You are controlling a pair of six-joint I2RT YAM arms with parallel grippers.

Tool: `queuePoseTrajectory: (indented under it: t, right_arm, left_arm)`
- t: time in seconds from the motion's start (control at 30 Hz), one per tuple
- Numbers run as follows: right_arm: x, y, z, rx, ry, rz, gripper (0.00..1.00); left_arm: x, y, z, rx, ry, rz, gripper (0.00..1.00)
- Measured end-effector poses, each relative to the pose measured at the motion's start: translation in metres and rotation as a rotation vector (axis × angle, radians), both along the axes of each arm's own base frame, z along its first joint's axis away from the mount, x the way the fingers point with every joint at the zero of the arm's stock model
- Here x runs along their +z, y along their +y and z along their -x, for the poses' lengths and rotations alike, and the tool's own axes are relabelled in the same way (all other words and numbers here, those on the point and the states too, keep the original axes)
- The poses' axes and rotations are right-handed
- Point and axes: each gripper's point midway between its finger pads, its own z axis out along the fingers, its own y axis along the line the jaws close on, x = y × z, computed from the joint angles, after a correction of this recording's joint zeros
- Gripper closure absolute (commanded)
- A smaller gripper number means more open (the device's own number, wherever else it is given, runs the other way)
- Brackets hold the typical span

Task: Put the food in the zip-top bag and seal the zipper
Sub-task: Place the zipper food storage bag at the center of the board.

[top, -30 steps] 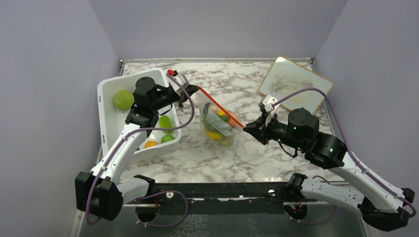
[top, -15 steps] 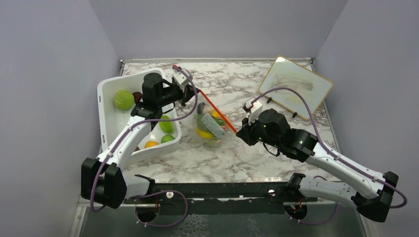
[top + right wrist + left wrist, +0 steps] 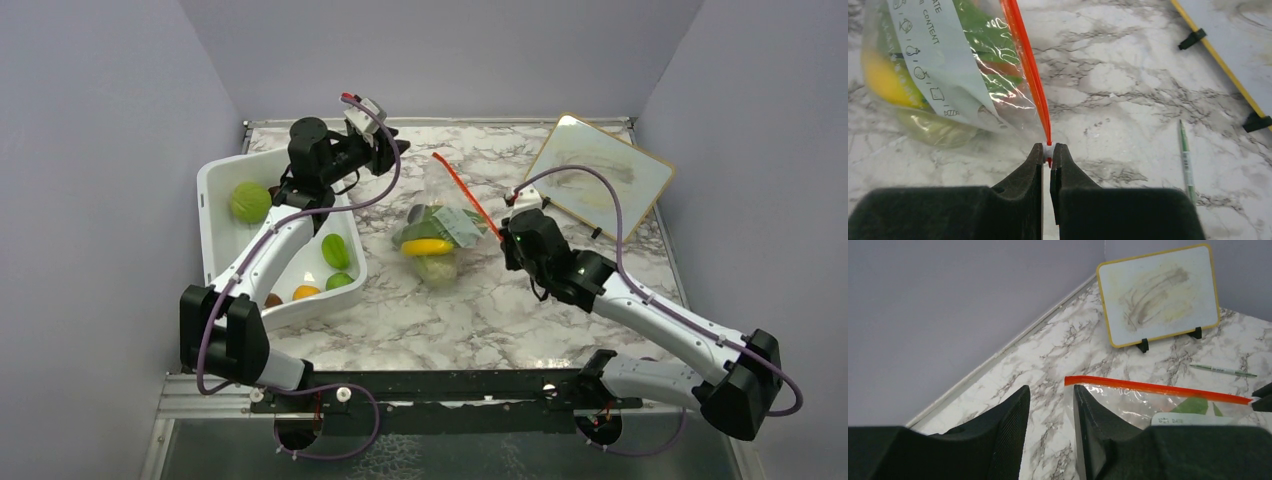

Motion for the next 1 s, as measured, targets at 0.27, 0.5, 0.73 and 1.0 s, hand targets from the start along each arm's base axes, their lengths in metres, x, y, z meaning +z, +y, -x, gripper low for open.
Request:
queuePoseTrajectory:
  t: [0.27, 0.5, 0.73, 1.0]
  right_arm:
    - [-0.004, -0.036, -0.040, -0.212, 0.005, 0.085, 0.45]
    - [0.003, -0.039, -0.043, -0.253, 0.000, 0.085, 0.12]
    - [0.023, -0.032, -0.038, -0.229, -0.020, -0.014, 0.00]
    - [0.065, -0.017, -0.026, -0.159, -0.051, -0.182, 0.00]
  left_arm:
    - [0.001, -0.002, 0.010, 0.006, 0.009, 0.033, 0.50]
    - [-0.008, 0.010, 0.025, 0.078, 0.072, 0.050, 0.01]
    - [0.010, 0.029, 0.044, 0.175, 0.132, 0.104, 0.01]
    - [0.029, 0.041, 0.082, 0.211, 0.209, 0.192, 0.01]
